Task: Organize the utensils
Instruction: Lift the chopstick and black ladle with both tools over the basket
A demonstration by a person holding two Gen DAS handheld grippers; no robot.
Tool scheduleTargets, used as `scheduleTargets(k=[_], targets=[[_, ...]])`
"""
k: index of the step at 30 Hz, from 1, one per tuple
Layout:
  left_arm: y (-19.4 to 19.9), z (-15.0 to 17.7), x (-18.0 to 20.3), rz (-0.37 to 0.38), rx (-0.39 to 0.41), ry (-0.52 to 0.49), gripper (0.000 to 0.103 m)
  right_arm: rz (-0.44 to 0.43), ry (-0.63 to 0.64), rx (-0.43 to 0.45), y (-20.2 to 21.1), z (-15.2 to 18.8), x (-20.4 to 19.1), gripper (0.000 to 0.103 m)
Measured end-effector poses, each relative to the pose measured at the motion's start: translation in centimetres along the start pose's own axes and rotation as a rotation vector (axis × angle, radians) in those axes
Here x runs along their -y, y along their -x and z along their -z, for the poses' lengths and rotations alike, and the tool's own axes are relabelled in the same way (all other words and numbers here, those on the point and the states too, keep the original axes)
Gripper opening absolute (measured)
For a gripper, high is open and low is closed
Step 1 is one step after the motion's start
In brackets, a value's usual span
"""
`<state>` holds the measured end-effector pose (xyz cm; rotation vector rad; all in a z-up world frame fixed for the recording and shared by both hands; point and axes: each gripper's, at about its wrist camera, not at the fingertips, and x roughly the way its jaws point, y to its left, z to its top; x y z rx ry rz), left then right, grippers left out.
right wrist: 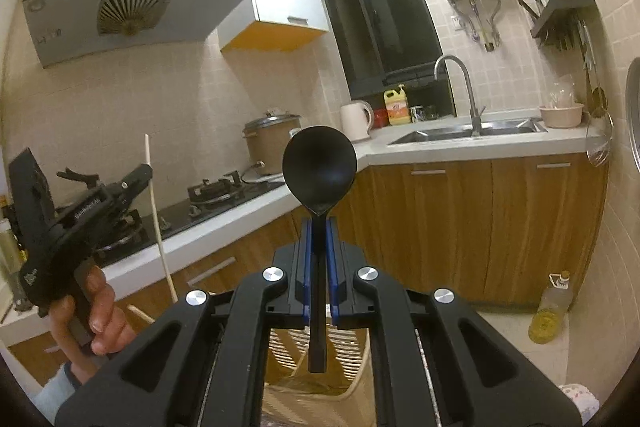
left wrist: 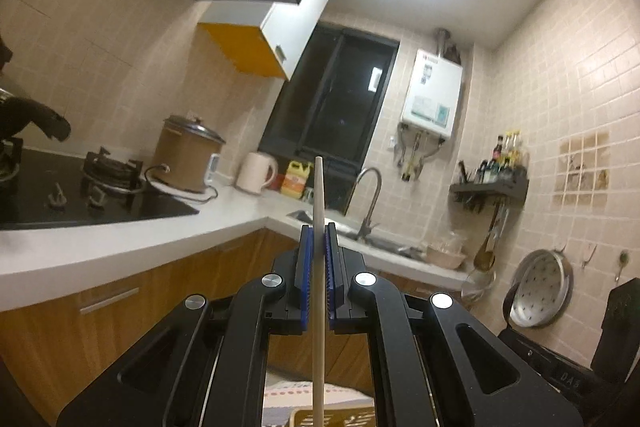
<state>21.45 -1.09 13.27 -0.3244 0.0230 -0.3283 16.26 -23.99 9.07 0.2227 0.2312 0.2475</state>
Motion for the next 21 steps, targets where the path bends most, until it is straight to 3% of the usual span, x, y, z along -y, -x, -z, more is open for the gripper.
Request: scheduleTargets(k=[6, 13, 18, 21], targets=[[-0.6, 1.4, -0.2, -0.022, -0.016, -0.022, 0.004, 0.032, 0.042, -0.016, -1.3, 1.8, 0.0, 0.005], [-0.4, 2.2, 0.1, -0.038, -0.039, -0.065, 0.004, 0.012, 0.08, -0.037, -1.6, 2.8, -0.3, 0.005], [0.0, 2.4, -0.8, -0.047, -0.074, -0.044, 0.005, 0.007, 0.085, -0.063, -1.4, 3.2, -0.7, 0.006], [0.4, 2.4, -1.2, -0.045, -0.094, -0.049, 0.007, 0.006, 0.071, -0.081, -1.2, 3.2, -0.5, 0.017]])
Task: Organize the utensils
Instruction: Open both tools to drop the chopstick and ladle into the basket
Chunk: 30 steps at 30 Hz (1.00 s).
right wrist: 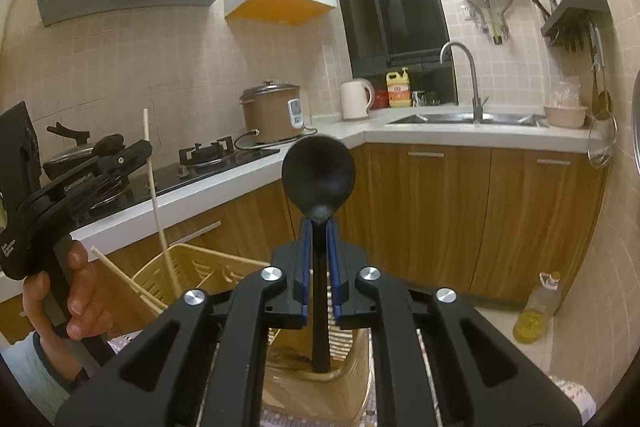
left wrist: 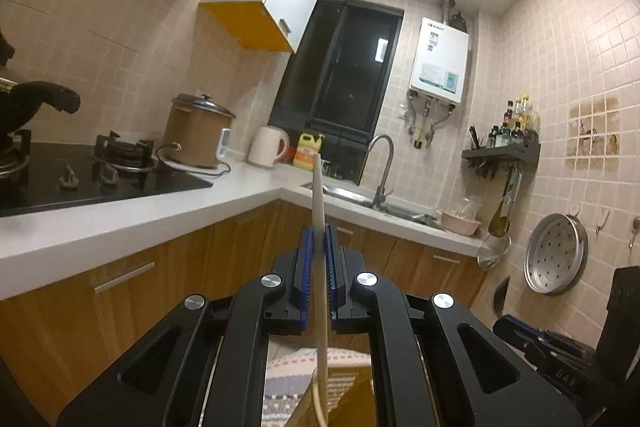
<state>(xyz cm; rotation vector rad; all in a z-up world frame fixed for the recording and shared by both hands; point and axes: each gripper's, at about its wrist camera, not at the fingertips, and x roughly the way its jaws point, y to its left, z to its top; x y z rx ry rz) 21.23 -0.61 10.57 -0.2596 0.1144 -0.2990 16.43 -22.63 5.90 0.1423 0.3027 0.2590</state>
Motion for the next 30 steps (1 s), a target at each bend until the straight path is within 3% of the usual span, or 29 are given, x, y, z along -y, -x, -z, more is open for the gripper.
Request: scheduleTargets(k=[1, 3, 14, 20, 23, 26, 30], targets=[[0.2, 0.0, -0.1, -0.003, -0.002, -0.003, 0.01, 0.0, -0.003, 0.003, 0.3, 0.1, 0.0, 0.02], [0.8, 0.0, -0.4, -0.001, -0.008, -0.003, 0.023, -0.002, -0.009, 0.012, 1.1, 0.1, -0.1, 0.039], [5.2, -1.2, -0.3, 0.001, -0.013, -0.026, 0.024, 0.0, 0.009, 0.003, 6.1, -0.5, -1.6, 0.039], [8.3, -1.4, -0.5, -0.013, -0.035, -0.028, 0.024, 0.002, 0.019, -0.045, 9.0, 0.2, -2.4, 0.04], [10.1, -1.0, -0.5, -0.041, -0.063, -0.031, 0.024, -0.006, 0.02, -0.115, 9.8, 1.1, -2.6, 0.039], [11.5, 0.2, -0.6, -0.04, -0.145, -0.018, 0.024, 0.002, 0.029, -0.225, 9.9, 2.6, -3.0, 0.039], [11.8, 3.3, -1.0, -0.02, -0.35, 0.014, 0.024, -0.007, 0.04, -0.373, 9.9, 5.2, -3.7, 0.039]])
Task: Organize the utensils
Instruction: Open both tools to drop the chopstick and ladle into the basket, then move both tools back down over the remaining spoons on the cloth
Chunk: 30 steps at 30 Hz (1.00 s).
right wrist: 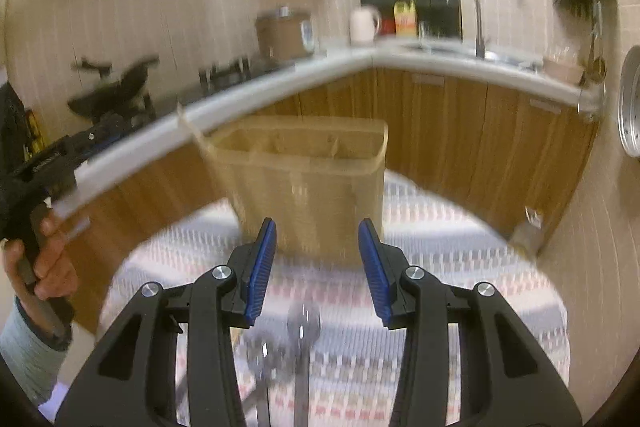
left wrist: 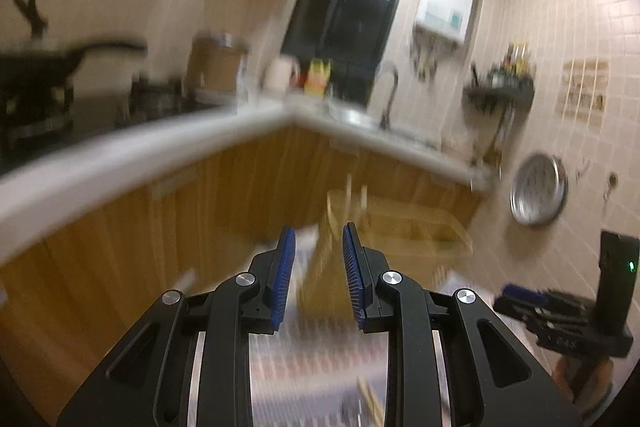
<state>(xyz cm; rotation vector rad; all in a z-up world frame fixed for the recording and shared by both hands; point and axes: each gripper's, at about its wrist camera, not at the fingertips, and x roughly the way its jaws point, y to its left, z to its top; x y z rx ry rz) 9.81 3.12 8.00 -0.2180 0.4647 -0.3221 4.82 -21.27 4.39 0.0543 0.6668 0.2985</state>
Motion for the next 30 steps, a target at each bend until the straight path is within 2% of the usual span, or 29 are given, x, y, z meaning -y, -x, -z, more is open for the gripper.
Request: scheduleTargets(k=[5, 8, 11, 14, 17, 20, 23, 25, 30], targets=[[-1.9, 4.1, -0.8, 0.054, -0.253, 0.031, 0.024, -0.029, -0.004, -0.153, -1.0, 2.5, -0.8, 0.039], [-2.8, 6.0, -0.4, 0.052, -0.332, -0.014, 0.024, -0.056, -0.02, -0.233, -1.7, 3.7, -1.3, 0.039], [-4.1, 8.3, 0.2, 0.01, -0.43, -0.086, 0.024, -0.098, -0.04, -0.326, -2.7, 5.1, -1.8, 0.039], [-4.9, 9.9, 0.5, 0.042, -0.512, -0.114, 0.024, -0.101, -0.033, -0.415, -3.5, 6.4, -2.7, 0.039], [-5.2, 11.0, 1.4, 0.068, -0.563, -0.137, 0.024, -0.083, 0.007, -0.467, -3.8, 7.5, -3.6, 0.035], [-5.7, 12.1, 2.5, 0.048, -0.608, -0.182, 0.024, -0.079, 0.035, -0.509, -4.3, 8.4, -4.4, 0.03], [-6.2, 12.9, 3.2, 0.044, -0.64, -0.212, 0.024, -0.048, 0.045, -0.534, -4.7, 9.2, -4.5, 0.03], [-6.4, 13.3, 3.5, 0.044, -0.657, -0.217, 0.024, -0.049, 0.045, -0.543, -4.8, 9.5, -4.5, 0.029], [-6.9, 13.9, 3.9, 0.031, -0.668, -0.235, 0.024, -0.038, 0.066, -0.569, -5.5, 10.0, -4.7, 0.02]])
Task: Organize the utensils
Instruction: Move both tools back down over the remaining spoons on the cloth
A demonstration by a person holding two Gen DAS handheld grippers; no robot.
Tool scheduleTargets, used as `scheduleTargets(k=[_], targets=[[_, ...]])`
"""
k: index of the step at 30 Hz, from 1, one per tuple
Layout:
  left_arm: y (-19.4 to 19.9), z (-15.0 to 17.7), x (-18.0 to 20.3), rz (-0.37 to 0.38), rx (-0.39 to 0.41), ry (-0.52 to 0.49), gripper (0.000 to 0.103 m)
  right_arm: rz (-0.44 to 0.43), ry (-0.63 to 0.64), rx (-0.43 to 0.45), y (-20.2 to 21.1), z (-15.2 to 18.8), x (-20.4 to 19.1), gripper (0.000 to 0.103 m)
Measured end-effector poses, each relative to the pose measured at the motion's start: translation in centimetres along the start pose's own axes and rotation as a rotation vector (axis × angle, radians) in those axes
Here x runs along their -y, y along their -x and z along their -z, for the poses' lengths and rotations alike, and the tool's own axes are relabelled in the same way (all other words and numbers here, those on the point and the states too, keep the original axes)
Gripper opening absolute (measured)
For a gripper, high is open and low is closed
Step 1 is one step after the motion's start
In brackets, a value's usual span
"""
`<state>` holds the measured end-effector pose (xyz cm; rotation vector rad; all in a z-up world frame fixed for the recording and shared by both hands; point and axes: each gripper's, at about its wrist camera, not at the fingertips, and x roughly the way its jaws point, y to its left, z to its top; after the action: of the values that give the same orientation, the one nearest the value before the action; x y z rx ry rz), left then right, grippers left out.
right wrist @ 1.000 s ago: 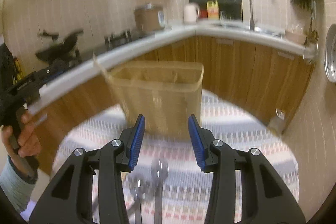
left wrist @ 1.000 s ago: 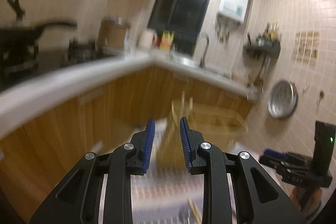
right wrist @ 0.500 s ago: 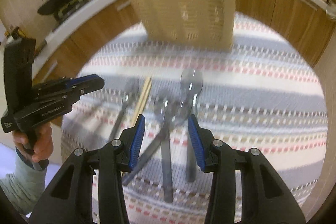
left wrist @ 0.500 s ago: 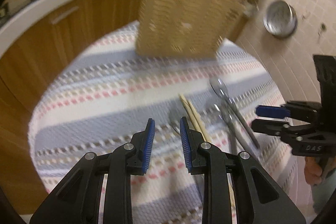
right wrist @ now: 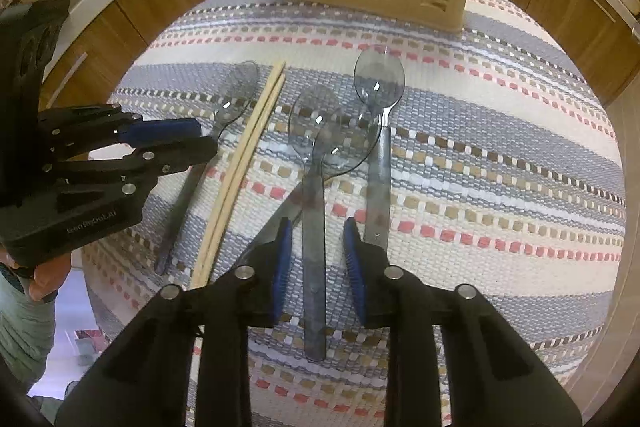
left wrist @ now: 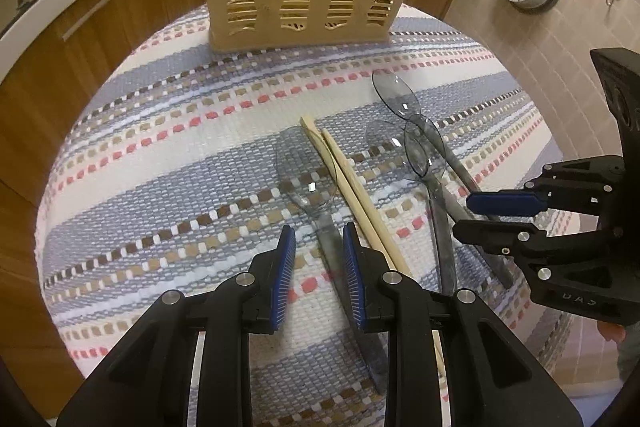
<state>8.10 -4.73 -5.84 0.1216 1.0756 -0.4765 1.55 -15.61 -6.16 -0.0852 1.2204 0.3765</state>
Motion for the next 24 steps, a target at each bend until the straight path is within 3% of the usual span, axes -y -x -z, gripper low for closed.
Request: scheduleTargets(k=[14, 16, 19, 20, 24], targets=[[-0.7, -0.7, 0.7, -0.022, -0.055, -0.046, 0.024, 0.048, 0.042, -0.077, -1.9, -3.1, -1.1, 0.018], [-0.8, -0.7, 0.7, -0.022, -0.058, -0.046, 0.024, 0.063, 0.039, -0.071, -2.1, -3.2, -1.1, 0.01], [-1.0, -0.8, 0.8, -0.034, -0.057, -0.042, 0.019, 0.043, 0.018, -0.059, -1.8, -3.0, -0.5, 0.009], [-1.0, -0.9, 0.8, -0.051, -0.054, -0.041, 0.012, 0.04, 0.012, -0.051, -1.7, -3.0, -0.4, 0.009], [-0.9, -0.7, 0.2, -0.035, -0.042, -0.009, 0.01, 0.027, -0.01, 0.008, -0.2, -2.5, 0.0, 0.009]])
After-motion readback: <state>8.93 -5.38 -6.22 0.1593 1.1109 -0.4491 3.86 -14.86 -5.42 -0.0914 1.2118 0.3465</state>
